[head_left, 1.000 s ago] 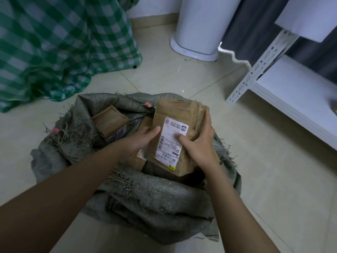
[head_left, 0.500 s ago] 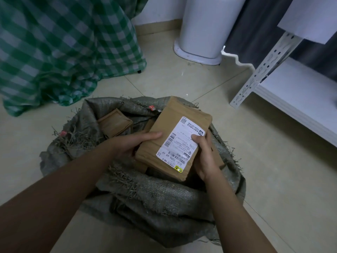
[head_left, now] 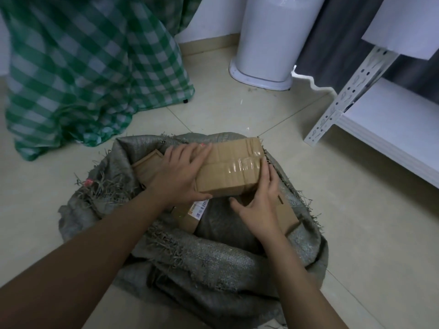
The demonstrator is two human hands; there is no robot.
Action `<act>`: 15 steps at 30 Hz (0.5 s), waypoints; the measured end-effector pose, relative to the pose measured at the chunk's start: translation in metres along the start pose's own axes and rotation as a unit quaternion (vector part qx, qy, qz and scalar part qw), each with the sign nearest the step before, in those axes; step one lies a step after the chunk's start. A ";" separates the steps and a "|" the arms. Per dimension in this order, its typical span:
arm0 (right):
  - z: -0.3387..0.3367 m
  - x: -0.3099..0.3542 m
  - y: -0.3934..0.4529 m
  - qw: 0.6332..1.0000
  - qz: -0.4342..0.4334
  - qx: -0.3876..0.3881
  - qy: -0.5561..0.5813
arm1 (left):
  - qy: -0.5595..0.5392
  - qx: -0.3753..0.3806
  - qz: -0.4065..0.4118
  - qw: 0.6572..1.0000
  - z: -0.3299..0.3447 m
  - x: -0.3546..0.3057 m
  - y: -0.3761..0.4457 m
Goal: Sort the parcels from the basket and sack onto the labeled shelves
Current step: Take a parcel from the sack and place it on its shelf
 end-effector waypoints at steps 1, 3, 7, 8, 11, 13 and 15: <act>0.001 0.000 0.000 1.000 0.006 0.011 0.017 | 0.015 -0.016 0.012 1.000 -0.001 -0.001 0.000; 0.001 -0.001 -0.001 0.994 0.044 0.031 0.090 | 0.050 -0.050 0.030 0.997 -0.004 -0.001 -0.002; 0.005 -0.004 0.003 0.949 0.198 0.064 0.239 | 0.085 -0.087 0.061 0.991 -0.010 -0.008 -0.005; 0.006 -0.002 0.003 0.926 0.237 0.090 0.280 | 0.105 -0.088 0.072 0.988 -0.010 -0.011 -0.005; 0.003 0.000 0.005 0.831 0.329 0.156 0.421 | 0.181 -0.088 0.113 0.973 -0.006 -0.017 -0.008; -0.001 -0.007 0.010 0.818 0.352 0.152 0.428 | 0.183 -0.087 0.131 0.971 -0.003 -0.017 -0.008; 0.005 -0.013 0.009 0.832 0.362 0.141 0.395 | 0.167 -0.075 0.156 0.971 0.002 -0.018 -0.009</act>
Point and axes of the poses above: each hand's wrist, its own y-axis towards the middle knuckle, its own z-axis out of the palm, x = y × z, the point moved 6 cm from there along y, towards the middle knuckle, and after that the axes turned 10 degrees about z, right-handed, at the moved point
